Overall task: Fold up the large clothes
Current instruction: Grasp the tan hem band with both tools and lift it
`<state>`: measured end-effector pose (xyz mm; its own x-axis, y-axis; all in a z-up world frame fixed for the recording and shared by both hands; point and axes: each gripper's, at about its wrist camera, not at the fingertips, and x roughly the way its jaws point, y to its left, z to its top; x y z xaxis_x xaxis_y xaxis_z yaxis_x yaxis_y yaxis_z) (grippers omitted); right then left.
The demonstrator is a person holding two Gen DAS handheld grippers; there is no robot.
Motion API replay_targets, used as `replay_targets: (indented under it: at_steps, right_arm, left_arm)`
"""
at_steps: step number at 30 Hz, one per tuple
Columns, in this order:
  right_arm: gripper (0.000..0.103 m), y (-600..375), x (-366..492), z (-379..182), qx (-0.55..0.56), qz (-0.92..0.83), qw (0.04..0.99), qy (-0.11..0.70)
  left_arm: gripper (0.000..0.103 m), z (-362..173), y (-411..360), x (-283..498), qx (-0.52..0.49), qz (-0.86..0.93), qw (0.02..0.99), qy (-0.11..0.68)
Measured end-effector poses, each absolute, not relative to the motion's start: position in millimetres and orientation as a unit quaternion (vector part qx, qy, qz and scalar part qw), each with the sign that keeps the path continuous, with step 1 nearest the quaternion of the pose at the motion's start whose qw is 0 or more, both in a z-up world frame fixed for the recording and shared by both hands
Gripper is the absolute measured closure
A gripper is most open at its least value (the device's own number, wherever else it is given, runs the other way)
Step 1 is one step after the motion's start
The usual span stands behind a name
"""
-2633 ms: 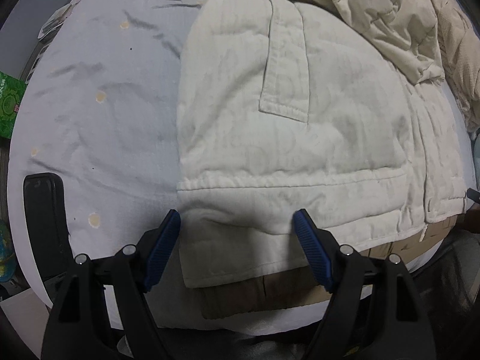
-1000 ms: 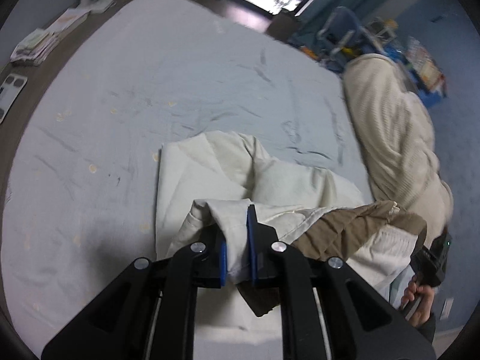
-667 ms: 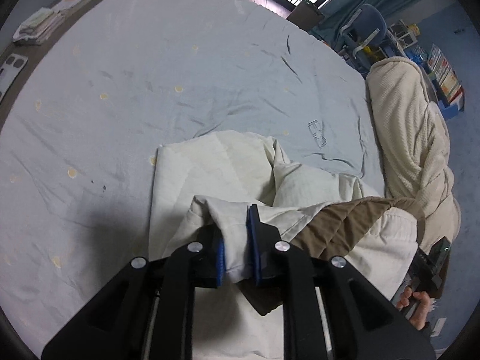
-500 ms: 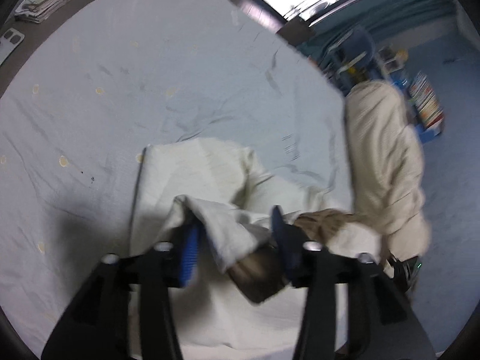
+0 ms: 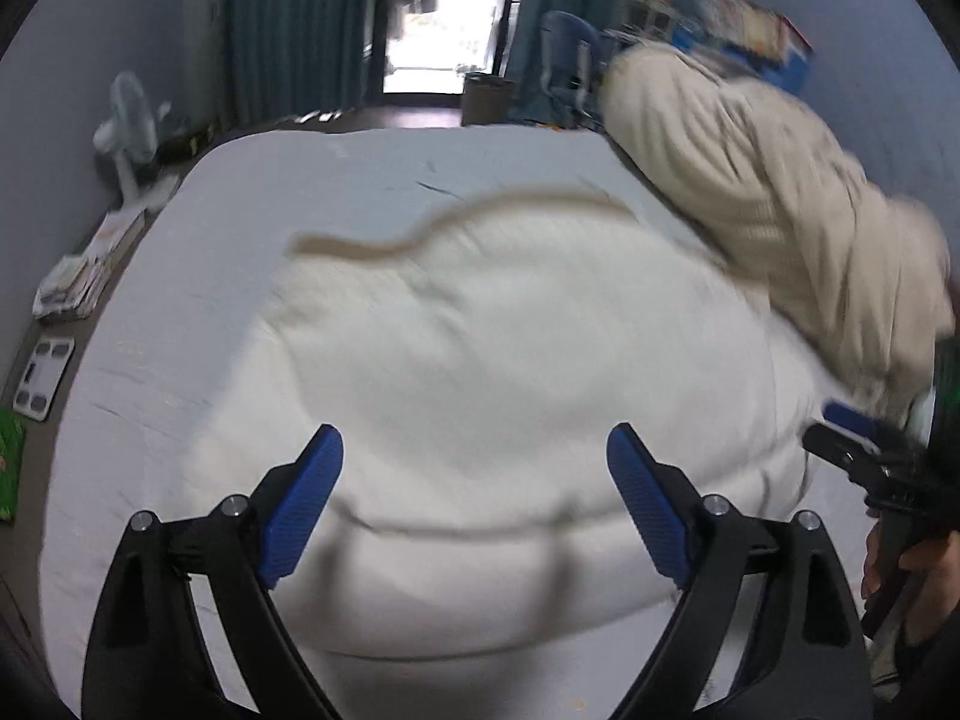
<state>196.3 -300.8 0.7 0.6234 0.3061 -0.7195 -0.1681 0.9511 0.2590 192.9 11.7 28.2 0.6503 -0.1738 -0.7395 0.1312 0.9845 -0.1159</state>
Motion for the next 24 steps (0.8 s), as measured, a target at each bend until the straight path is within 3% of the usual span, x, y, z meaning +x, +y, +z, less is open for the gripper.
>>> replay_targets:
  at_steps: [4, 10, 16, 24]
  right_arm:
    - [0.006, -278.4, 209.5, -16.0, 0.055, 0.113, 0.902, 0.413]
    - [0.006, -274.0, 290.2, -13.4, 0.036, 0.089, 0.901, 0.423]
    - [0.006, -276.3, 359.8, -25.6, 0.046, 0.072, 0.876, 0.475]
    - [0.005, -280.9, 377.7, -79.4, 0.074, 0.085, 0.845, 0.523]
  left_arm:
    - [0.017, -12.3, -11.6, 207.3, -0.020, -0.068, 0.898, 0.434]
    - [0.007, 1.9, 0.8, 296.2, -0.027, -0.022, 0.901, 0.432]
    - [0.006, -14.0, 2.1, 375.5, 0.051, 0.021, 0.872, 0.486]
    - [0.006, -62.2, 8.4, 400.8, 0.023, 0.008, 0.842, 0.538]
